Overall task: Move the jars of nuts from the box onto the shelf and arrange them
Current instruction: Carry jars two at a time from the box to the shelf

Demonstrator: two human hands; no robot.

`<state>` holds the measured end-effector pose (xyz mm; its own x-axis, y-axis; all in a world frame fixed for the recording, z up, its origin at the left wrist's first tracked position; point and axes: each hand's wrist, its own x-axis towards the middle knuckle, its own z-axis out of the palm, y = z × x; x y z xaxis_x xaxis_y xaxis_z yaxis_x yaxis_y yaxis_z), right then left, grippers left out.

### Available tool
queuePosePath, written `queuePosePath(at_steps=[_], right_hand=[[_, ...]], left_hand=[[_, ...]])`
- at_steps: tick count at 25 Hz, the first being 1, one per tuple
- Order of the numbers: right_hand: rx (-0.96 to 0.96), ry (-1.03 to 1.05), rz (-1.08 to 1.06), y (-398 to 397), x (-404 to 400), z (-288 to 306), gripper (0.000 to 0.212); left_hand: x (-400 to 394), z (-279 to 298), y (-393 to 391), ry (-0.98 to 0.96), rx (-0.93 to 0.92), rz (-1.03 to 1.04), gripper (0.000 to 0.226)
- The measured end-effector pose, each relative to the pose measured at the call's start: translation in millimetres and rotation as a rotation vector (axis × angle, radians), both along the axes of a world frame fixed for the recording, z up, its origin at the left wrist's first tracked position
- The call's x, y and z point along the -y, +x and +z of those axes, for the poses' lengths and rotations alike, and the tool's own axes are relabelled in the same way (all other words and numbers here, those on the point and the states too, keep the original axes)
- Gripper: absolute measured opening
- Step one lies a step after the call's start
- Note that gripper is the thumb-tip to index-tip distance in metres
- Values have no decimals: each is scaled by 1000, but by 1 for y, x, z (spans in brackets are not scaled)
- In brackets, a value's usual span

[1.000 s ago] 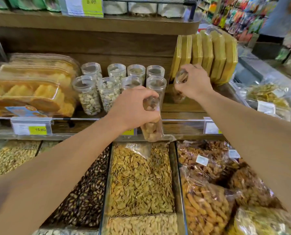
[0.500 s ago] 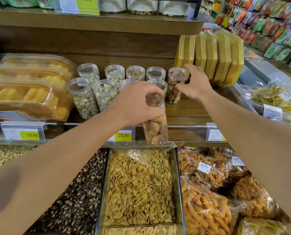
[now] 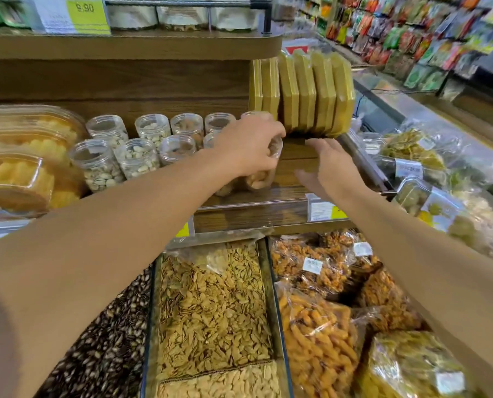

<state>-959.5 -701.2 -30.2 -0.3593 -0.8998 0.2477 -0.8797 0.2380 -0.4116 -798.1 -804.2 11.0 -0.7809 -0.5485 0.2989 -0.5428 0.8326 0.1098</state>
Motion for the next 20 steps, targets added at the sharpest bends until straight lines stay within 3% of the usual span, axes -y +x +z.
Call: queuePosePath(at_steps=[10, 15, 20], right_hand=[[-25, 5, 61, 21, -3, 2, 68], [-59, -11, 119, 74, -25, 10, 66], [-152, 67, 248, 158, -62, 6, 70]], left_hand=[[11, -14, 11, 0, 55, 80, 53], [-42, -18, 90, -9, -111, 123, 58], [-102, -51, 193, 24, -60, 245, 61]])
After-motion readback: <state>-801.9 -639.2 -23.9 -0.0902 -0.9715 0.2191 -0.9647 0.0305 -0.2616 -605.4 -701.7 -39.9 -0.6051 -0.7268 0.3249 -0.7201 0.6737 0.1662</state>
